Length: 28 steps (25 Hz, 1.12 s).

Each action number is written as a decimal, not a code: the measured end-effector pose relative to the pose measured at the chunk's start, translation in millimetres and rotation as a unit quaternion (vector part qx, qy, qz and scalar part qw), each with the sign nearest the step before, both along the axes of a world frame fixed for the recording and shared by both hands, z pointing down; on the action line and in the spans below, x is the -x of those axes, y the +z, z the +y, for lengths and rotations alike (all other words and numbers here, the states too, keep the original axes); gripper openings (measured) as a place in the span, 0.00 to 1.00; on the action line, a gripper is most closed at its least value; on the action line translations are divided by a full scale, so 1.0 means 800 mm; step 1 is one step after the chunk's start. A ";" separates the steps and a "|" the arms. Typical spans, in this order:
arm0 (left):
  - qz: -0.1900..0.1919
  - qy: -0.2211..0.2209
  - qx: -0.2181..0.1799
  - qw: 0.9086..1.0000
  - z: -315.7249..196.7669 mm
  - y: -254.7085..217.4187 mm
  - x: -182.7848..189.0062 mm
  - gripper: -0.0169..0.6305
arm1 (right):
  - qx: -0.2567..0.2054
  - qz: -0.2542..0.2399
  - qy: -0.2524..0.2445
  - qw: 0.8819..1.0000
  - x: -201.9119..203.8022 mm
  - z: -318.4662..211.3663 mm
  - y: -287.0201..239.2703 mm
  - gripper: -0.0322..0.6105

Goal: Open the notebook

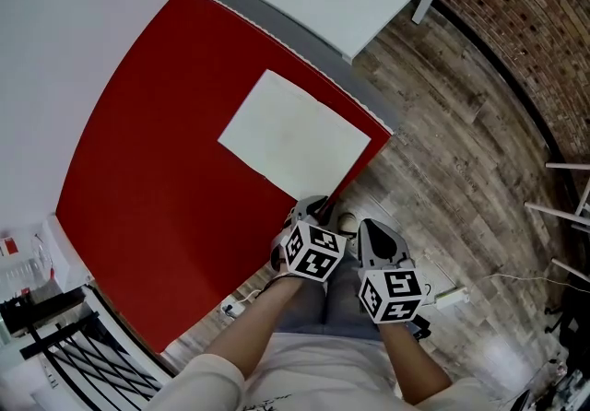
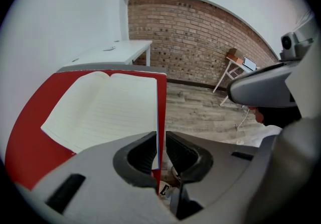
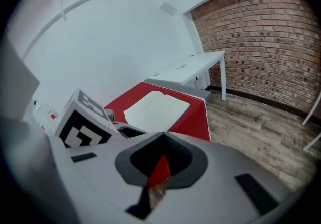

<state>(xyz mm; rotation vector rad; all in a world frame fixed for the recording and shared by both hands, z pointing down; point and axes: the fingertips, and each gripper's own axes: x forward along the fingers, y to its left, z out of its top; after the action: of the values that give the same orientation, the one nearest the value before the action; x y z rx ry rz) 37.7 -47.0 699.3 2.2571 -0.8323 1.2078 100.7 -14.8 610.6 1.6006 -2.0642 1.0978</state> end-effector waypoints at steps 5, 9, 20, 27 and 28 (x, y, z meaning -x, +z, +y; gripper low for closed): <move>0.066 -0.046 0.000 0.997 -0.003 -0.040 0.008 0.04 | -0.008 0.008 -0.013 1.000 0.002 -0.003 -0.013 0.06; 0.101 -0.066 -0.012 0.993 0.002 -0.101 0.034 0.04 | -0.023 0.020 -0.036 0.999 0.008 -0.004 -0.047 0.06; 0.159 -0.191 -0.066 0.966 0.050 -0.242 0.119 0.04 | -0.057 0.050 -0.090 0.993 0.052 0.019 -0.157 0.06; 0.165 -0.209 -0.109 0.958 0.061 -0.266 0.135 0.04 | -0.076 0.048 -0.108 0.990 0.096 0.029 -0.168 0.06; 0.164 -0.208 -0.106 0.959 0.063 -0.265 0.135 0.04 | -0.076 0.047 -0.104 0.991 0.096 0.029 -0.167 0.06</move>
<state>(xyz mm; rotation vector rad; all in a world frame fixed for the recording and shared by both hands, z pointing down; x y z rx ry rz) -70.7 3.4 487.5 2.2017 -1.2652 0.5592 24.1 8.1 476.6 1.4312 -2.2366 0.7970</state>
